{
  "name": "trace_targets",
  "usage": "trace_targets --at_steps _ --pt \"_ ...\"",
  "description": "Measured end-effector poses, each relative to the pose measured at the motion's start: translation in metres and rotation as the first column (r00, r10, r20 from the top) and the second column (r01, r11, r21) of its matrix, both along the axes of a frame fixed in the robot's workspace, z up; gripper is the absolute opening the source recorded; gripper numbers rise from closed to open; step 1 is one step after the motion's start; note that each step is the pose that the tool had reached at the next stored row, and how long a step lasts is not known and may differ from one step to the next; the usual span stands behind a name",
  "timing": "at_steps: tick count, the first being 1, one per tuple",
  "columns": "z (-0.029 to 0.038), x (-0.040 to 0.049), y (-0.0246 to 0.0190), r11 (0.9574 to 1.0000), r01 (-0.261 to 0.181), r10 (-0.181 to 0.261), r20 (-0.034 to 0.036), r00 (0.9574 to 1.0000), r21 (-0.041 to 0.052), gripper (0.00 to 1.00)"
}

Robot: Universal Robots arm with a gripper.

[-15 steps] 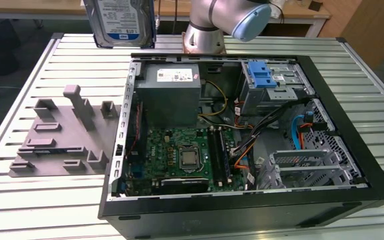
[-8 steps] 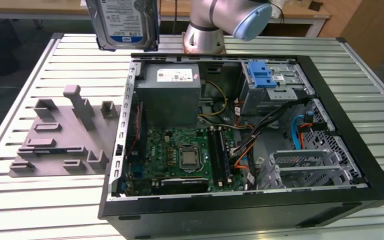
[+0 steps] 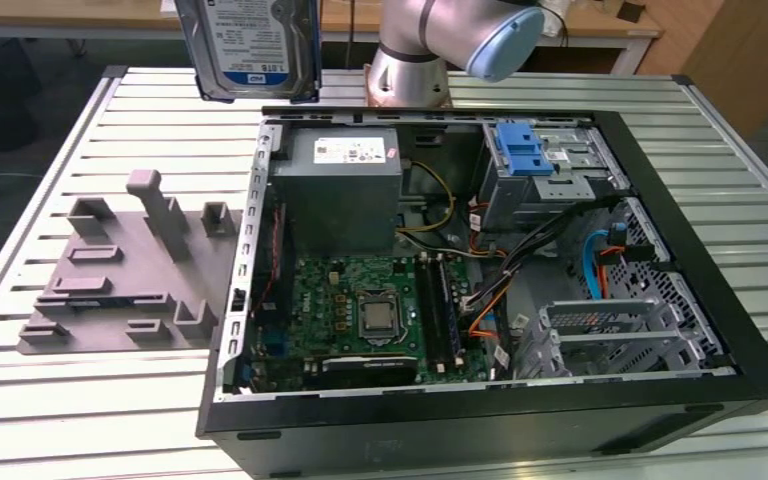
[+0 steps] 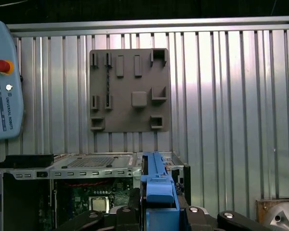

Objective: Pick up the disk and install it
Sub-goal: 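Pick up the disk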

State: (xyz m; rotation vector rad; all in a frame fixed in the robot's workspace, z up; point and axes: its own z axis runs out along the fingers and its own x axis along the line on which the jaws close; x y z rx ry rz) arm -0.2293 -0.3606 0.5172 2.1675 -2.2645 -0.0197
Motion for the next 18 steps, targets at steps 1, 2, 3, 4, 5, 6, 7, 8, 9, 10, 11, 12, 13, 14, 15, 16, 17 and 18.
trace_targets --at_steps 1,2,3,4,5,6,7,8,9,10,11,12,13,14,15,16,17,18 --pt "0.0000 0.0002 0.0000 1.0000 0.000 0.000 0.0000 1.0000 0.0000 0.36" --pt "0.0001 0.0008 0.0000 1.0000 0.000 0.000 -0.0001 1.0000 -0.0001 0.36" --pt "0.0000 0.0014 0.0000 1.0000 0.000 0.000 0.0000 1.0000 -0.0001 0.36" --pt "0.0000 0.0021 -0.0001 1.0000 0.000 0.000 0.0000 1.0000 0.0000 0.36" --pt "0.0000 0.0030 -0.0002 1.0000 0.000 0.000 -0.0001 1.0000 -0.0001 0.36" --pt "0.0000 0.0038 -0.0004 1.0000 0.000 0.000 -0.0001 1.0000 -0.0001 0.36" --pt "0.0000 0.0045 -0.0006 1.0000 0.000 0.000 0.0000 1.0000 0.0000 0.36" --pt "0.0000 0.0051 -0.0009 1.0000 0.000 0.000 0.0000 1.0000 0.0000 0.36" --pt "0.0000 0.0058 -0.0010 1.0000 0.000 0.000 -0.0001 1.0000 0.0000 0.36" --pt "0.0000 0.0065 -0.0013 1.0000 0.000 0.000 0.0000 1.0000 -0.0001 0.36" --pt "0.0000 0.0074 -0.0015 1.0000 0.000 0.000 -0.0001 1.0000 0.0000 0.36" --pt "0.0000 0.0084 -0.0016 1.0000 0.000 0.000 0.0000 1.0000 0.0000 0.36" --pt "0.0000 0.0095 -0.0017 1.0000 0.000 0.000 -0.0001 1.0000 -0.0001 0.36" --pt "0.0000 0.0107 -0.0018 1.0000 0.000 0.000 0.0000 1.0000 -0.0001 0.36" --pt "0.0000 0.0119 -0.0019 1.0000 0.000 0.000 -0.0001 1.0000 -0.0001 0.36" --pt "0.0000 0.0132 -0.0019 1.0000 0.000 0.000 0.0000 1.0000 0.0000 0.36" --pt "0.0000 0.0145 -0.0019 1.0000 0.000 0.000 0.0000 1.0000 0.0000 0.36" --pt "0.0000 0.0158 -0.0020 1.0000 0.000 0.000 -0.0001 1.0000 0.0000 0.36"
